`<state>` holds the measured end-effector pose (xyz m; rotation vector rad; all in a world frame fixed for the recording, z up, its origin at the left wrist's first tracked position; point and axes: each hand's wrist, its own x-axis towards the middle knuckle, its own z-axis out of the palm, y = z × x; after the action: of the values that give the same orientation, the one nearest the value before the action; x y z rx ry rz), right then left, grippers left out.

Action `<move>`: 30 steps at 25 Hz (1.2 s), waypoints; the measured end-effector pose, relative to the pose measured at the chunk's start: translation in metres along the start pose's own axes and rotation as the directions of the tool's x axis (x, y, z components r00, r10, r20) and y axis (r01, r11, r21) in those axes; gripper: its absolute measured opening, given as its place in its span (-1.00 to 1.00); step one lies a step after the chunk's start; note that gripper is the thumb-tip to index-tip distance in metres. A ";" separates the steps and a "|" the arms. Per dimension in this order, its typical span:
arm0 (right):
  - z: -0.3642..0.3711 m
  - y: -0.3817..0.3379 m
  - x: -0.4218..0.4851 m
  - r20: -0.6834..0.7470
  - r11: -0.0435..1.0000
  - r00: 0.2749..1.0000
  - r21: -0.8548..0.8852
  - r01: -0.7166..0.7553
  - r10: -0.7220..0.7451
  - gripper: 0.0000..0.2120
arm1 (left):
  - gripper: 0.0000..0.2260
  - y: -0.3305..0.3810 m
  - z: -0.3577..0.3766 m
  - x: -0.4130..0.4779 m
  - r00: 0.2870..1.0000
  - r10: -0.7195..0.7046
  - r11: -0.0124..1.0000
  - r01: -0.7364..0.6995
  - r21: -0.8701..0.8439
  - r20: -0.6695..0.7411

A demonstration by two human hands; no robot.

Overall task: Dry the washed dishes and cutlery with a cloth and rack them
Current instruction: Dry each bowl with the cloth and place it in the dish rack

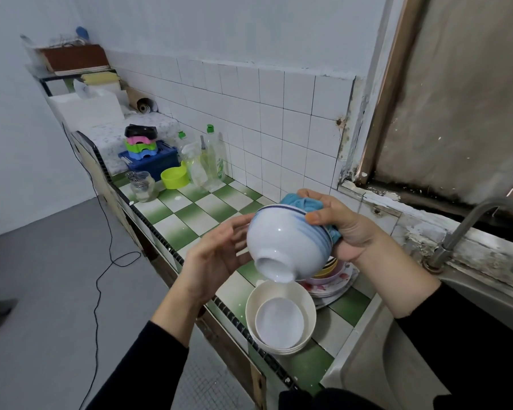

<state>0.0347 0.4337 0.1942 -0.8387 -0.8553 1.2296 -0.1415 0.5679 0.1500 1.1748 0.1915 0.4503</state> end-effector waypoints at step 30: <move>0.034 0.033 -0.009 0.121 0.048 0.500 -0.949 0.313 -0.858 -0.68 | -0.66 0.007 0.080 -0.002 0.933 0.198 0.980 -0.179 0.090 -0.300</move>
<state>-0.0113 0.4320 0.1791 -1.3530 -1.2694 -0.4939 -0.1151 0.5020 0.1868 1.1840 0.3663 0.8042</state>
